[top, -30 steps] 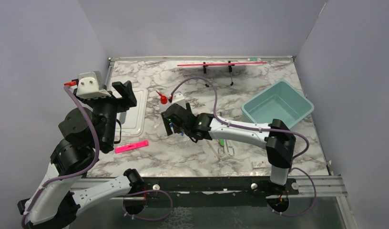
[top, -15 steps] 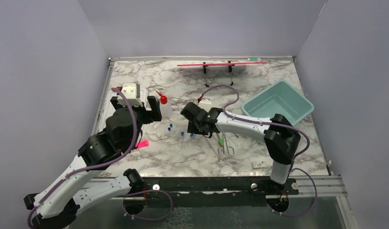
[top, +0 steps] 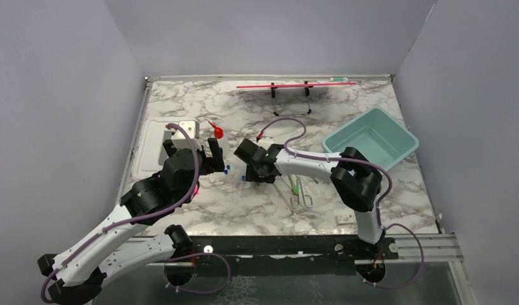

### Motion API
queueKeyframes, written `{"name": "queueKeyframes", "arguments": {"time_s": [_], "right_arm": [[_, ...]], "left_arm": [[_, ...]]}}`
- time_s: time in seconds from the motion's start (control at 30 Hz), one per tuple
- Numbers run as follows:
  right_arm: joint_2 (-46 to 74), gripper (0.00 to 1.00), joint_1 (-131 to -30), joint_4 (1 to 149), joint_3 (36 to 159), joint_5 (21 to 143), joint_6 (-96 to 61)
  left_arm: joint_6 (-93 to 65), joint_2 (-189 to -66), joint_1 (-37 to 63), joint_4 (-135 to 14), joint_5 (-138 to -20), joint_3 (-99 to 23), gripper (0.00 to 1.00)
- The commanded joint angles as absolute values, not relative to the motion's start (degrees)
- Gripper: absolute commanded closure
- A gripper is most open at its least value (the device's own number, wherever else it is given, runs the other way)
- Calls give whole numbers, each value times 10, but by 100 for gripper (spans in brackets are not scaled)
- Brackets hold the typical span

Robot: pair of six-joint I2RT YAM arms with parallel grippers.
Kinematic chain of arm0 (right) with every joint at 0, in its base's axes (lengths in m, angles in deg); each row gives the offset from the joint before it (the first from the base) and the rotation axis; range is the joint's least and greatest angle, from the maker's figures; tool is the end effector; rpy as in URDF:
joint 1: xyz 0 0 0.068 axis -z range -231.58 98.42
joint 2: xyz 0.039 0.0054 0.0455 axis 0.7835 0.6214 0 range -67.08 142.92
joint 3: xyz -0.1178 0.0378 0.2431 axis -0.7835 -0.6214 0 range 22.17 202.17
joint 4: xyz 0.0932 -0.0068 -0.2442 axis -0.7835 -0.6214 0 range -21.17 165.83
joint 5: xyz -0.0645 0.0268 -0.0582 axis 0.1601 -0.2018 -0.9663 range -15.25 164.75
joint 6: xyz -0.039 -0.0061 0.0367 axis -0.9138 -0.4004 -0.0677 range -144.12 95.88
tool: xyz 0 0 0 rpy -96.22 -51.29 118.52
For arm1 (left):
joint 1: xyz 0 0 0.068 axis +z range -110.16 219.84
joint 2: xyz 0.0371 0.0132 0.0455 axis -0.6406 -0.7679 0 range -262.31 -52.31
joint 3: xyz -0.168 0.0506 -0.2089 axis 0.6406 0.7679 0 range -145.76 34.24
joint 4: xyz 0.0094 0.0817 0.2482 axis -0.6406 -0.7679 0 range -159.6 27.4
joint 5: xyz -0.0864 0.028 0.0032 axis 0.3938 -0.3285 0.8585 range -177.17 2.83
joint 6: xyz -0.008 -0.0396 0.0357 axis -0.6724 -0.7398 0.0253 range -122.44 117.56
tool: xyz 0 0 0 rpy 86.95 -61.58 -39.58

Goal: Organize the chemistry lab equipment

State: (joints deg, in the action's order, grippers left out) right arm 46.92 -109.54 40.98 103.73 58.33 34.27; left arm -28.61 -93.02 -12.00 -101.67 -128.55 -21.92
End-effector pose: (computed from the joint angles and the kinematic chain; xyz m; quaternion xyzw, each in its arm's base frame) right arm 0.2250 0.3406 0.1741 0.0318 0.9703 0.0918 0.2218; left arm 0.1003 -0.0895 0.3684 -0.0147 0.8063 -0.0926 0.5840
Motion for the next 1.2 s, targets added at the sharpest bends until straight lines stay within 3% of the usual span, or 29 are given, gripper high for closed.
{"name": "queueKeyframes", "arguments": {"time_s": [0.0,0.4,0.67,0.93,1.17], "right_arm": [[495,55,-1093,393,1058,602,340],[452,80,-1081,466,997,593,342],[321,81,-1063,563,932,563,268],[108,81,-1045,735,837,590,173],[21,79,-1042,745,845,624,126]], "left_arm": [[-309,-928,-120,-1009,-1283,-208,11],[-375,-927,-120,-1001,-1218,-144,14],[-353,-922,-120,-918,-1115,-96,14],[-380,-1002,-119,-771,-995,-96,25],[-344,-1035,-119,-657,-940,-109,28]]}}
